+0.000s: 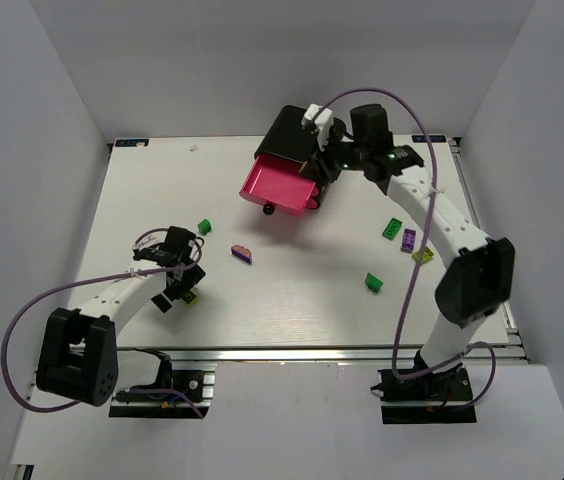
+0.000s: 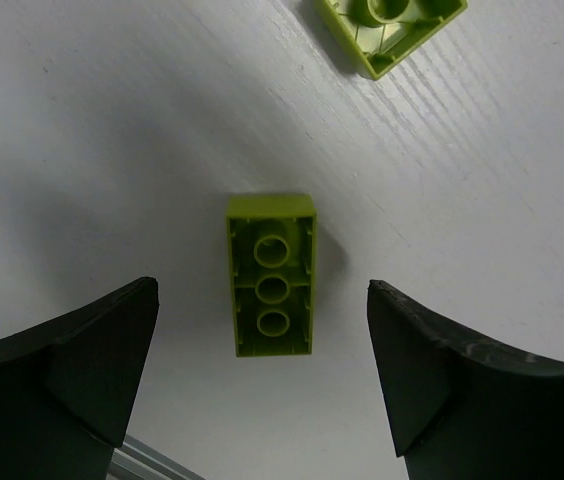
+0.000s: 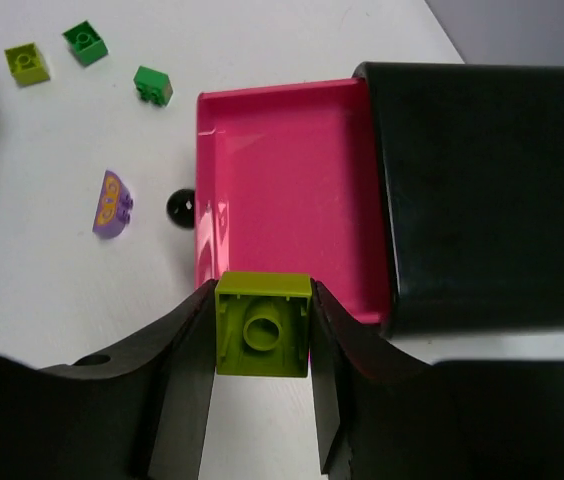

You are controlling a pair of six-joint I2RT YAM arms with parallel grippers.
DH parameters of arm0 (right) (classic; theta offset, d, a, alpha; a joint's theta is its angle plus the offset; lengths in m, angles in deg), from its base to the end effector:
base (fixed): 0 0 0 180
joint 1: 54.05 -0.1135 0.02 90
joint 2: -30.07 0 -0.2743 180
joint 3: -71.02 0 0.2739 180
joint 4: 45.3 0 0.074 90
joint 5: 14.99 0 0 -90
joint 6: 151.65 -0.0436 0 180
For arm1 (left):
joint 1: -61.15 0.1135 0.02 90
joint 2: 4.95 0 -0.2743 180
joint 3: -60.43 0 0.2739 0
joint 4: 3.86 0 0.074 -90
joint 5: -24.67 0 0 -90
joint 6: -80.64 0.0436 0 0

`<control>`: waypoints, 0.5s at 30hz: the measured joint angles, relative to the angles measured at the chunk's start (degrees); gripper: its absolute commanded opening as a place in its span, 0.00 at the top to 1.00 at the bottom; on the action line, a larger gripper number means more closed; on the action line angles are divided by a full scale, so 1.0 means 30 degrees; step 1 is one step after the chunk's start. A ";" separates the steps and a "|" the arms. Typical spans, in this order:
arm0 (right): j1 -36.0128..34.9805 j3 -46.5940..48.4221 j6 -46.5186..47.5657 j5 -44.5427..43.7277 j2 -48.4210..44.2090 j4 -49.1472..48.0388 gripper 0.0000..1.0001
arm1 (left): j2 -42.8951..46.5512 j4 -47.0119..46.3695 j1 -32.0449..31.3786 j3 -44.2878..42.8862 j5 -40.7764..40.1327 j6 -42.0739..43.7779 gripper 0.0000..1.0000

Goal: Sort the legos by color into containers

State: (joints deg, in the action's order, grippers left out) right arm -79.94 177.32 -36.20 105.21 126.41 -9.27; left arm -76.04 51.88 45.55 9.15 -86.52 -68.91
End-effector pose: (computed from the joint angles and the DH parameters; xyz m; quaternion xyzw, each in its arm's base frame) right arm 0.3686 0.2033 0.3844 -0.4791 0.6785 0.2230 0.5103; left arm 0.2136 -0.0433 0.1691 -0.3863 0.8956 0.0692 0.2092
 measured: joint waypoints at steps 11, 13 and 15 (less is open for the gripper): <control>-0.1107 0.5887 -0.1355 -0.2412 0.7774 0.1239 0.57 | -0.1056 -0.1996 0.1326 -0.0051 0.1158 0.2237 0.05; -0.1246 0.6331 -0.1326 -0.2892 0.8247 0.1413 0.46 | -0.1392 -0.2404 0.1494 -0.0044 0.1486 0.2441 0.08; -0.1377 0.6543 -0.1319 -0.3235 0.8342 0.1486 0.40 | -0.1705 -0.2754 0.1559 -0.0036 0.1785 0.2608 0.10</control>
State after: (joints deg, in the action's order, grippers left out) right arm -84.07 196.94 -40.15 95.50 151.43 -4.81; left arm -81.15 43.62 50.23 9.04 -81.16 -61.09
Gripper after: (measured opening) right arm 0.560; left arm 0.916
